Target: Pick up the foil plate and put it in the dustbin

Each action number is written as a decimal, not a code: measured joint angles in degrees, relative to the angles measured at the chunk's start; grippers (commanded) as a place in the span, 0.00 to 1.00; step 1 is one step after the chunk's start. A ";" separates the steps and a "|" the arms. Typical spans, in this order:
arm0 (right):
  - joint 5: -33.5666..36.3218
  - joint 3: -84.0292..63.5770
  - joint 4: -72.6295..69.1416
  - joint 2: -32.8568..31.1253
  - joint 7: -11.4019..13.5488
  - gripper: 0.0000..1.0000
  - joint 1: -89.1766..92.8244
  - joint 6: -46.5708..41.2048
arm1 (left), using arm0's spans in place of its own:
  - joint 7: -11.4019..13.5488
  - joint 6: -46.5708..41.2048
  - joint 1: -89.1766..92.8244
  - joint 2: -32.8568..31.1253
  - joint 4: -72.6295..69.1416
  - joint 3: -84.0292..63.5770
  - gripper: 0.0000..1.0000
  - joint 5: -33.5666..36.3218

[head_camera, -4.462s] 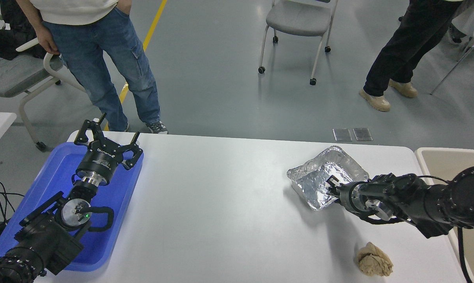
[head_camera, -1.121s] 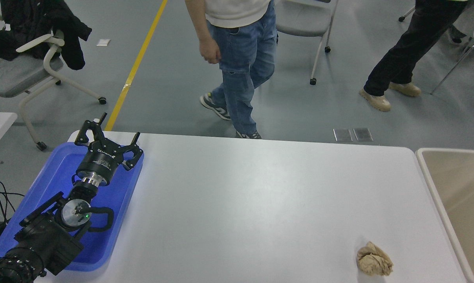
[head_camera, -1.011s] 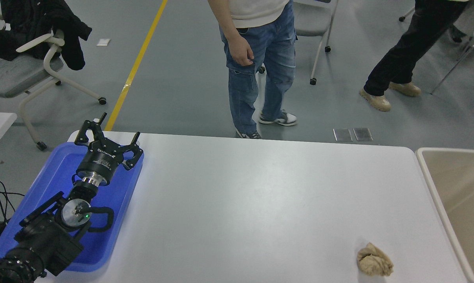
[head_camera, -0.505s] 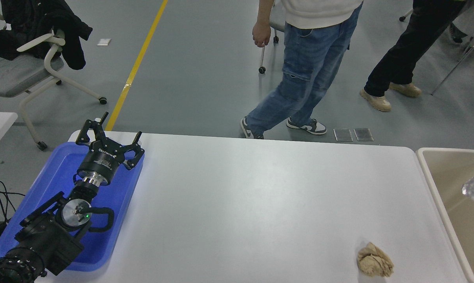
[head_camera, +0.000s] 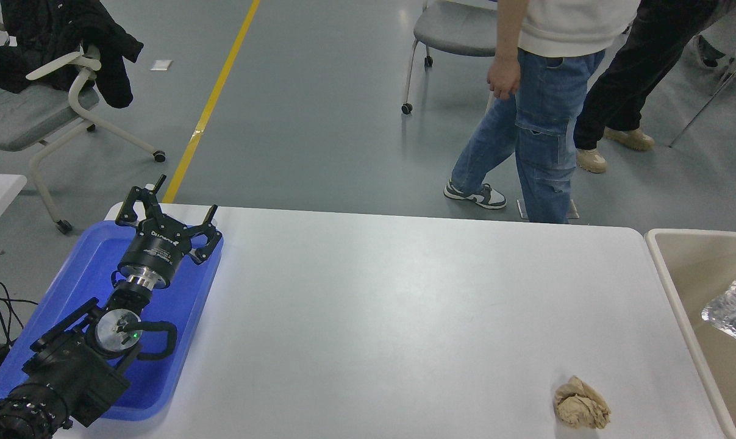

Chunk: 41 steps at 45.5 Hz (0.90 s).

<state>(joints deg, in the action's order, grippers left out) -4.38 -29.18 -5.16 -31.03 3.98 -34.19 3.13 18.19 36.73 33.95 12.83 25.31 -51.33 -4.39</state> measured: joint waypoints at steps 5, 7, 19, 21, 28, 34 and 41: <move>0.03 0.41 0.19 0.21 0.35 0.00 0.26 0.72 | 0.00 0.00 0.00 0.00 0.00 0.00 1.00 0.00; 0.04 0.50 0.20 0.24 0.45 0.00 0.32 0.89 | 0.00 0.00 0.00 0.00 0.00 0.00 1.00 0.00; -0.38 0.80 0.28 -0.26 0.71 0.64 0.57 1.51 | 0.00 0.00 0.00 0.00 0.00 0.00 1.00 -0.01; -0.49 0.81 0.28 -0.38 0.74 0.66 0.58 1.59 | 0.00 0.00 0.00 0.00 0.00 0.00 1.00 -0.01; -0.70 0.85 -0.04 -0.81 0.77 0.73 0.49 1.78 | 0.00 0.00 0.00 0.00 0.00 0.00 1.00 -0.01; -0.80 0.82 -0.67 -1.25 0.78 0.82 0.36 1.84 | 0.00 0.00 0.02 0.00 0.00 0.00 1.00 -0.01; -1.50 0.25 -5.96 -3.38 0.79 0.84 -1.07 1.65 | 0.00 0.00 0.04 0.00 0.00 -0.01 1.00 -0.01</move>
<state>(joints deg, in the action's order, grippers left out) -5.89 -28.93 -11.12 -34.41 4.76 -35.26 4.77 18.19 36.74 33.99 12.83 25.31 -51.34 -4.40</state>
